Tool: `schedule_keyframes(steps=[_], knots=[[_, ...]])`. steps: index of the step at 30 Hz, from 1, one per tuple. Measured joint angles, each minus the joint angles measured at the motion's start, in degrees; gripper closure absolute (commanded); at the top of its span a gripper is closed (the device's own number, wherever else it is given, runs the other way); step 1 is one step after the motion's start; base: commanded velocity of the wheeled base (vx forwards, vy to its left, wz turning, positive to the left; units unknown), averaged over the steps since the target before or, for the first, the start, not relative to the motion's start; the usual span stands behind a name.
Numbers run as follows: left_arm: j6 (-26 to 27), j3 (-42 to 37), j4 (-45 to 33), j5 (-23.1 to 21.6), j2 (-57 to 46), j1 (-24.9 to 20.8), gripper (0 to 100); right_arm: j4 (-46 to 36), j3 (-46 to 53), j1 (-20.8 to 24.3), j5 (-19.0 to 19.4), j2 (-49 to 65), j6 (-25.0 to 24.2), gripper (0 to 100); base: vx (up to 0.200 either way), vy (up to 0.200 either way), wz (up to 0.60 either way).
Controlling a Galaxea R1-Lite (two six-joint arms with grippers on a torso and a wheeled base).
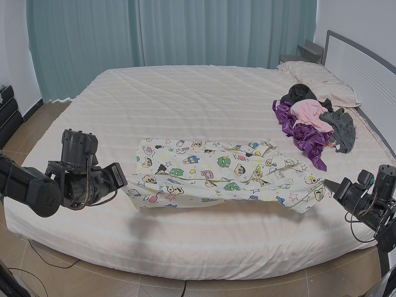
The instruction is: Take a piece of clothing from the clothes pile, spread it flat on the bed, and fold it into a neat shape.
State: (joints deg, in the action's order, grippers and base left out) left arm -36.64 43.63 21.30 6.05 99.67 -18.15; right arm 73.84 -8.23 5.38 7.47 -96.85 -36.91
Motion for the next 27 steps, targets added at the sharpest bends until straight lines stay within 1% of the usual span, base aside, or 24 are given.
schedule_keyframes(steps=[5,9,13,21,27], knots=[[-0.05,-0.09,-1.35,0.00,-1.02,0.13,100,-0.13,0.71,0.07,0.24,0.80,0.10,100,0.000,0.000,0.00],[-0.06,-0.67,-6.35,0.00,-2.79,0.02,100,-0.29,1.49,0.22,0.38,1.40,0.22,100,0.000,0.000,0.00],[-0.06,-1.24,-8.81,0.00,-4.69,-0.01,100,-0.43,3.28,0.27,0.46,1.84,0.82,100,0.000,0.000,0.00],[-0.05,-3.36,-9.18,-0.35,-5.90,-0.26,100,-0.40,5.69,0.27,0.71,2.10,1.63,100,0.000,0.000,0.00],[-0.06,-4.17,-8.79,-0.68,-3.34,-0.39,100,-0.49,6.85,0.05,1.26,1.66,2.27,100,0.000,0.000,0.00]])
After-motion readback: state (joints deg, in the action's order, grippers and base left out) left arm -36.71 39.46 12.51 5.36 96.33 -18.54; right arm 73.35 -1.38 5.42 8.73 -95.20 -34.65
